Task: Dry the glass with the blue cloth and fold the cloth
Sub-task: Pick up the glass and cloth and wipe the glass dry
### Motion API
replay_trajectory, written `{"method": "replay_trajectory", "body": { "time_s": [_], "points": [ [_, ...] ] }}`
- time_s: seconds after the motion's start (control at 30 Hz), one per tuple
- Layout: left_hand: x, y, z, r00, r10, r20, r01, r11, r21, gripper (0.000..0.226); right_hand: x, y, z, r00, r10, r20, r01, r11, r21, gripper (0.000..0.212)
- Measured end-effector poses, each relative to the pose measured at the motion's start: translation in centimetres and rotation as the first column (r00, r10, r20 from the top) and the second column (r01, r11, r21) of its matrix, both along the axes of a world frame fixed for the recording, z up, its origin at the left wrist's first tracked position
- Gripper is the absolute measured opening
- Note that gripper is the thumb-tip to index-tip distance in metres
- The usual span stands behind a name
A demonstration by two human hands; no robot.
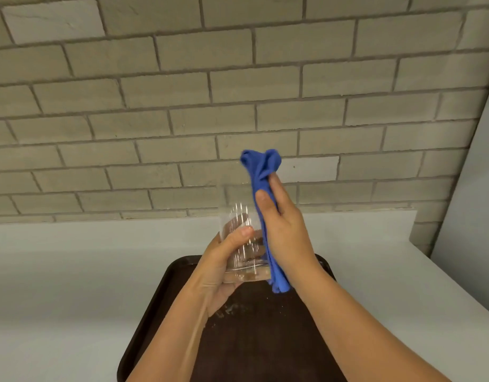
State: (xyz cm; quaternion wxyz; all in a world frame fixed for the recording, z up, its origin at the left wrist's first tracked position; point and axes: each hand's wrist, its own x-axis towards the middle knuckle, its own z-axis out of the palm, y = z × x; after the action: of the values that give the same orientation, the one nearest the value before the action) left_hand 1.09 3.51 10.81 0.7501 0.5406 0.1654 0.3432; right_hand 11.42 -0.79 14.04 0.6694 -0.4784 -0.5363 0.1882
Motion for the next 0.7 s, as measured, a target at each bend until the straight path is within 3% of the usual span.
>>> {"method": "replay_trajectory", "body": {
  "time_s": [0.13,0.27,0.37,0.53,0.7],
  "points": [
    [0.3,0.4,-0.3,0.979,0.202,-0.001,-0.201,0.978,0.053,0.058,0.4,0.6,-1.0,0.965,0.048,-0.259,-0.086,0.987,-0.135,0.03],
    [0.5,1.1,-0.6,0.929,0.369,-0.016,-0.365,0.923,0.127,0.059,-1.3,-1.0,-4.3,0.946,0.074,-0.316,-0.152,0.961,-0.231,0.021],
    [0.4,1.3,-0.2,0.938,0.344,-0.034,-0.334,0.927,0.171,0.058,-1.8,-1.5,-4.5,0.961,0.077,-0.266,-0.127,0.976,-0.178,0.022],
    [0.7,0.5,0.6,0.985,0.173,0.029,-0.175,0.97,0.17,0.065,0.4,0.0,0.5,0.983,0.065,-0.173,-0.07,0.997,-0.022,0.032],
    [1.3,1.5,2.2,0.953,0.285,0.102,-0.299,0.938,0.175,0.042,0.4,0.0,-0.7,0.938,0.133,-0.321,-0.188,0.971,-0.146,0.037]
  ]
}}
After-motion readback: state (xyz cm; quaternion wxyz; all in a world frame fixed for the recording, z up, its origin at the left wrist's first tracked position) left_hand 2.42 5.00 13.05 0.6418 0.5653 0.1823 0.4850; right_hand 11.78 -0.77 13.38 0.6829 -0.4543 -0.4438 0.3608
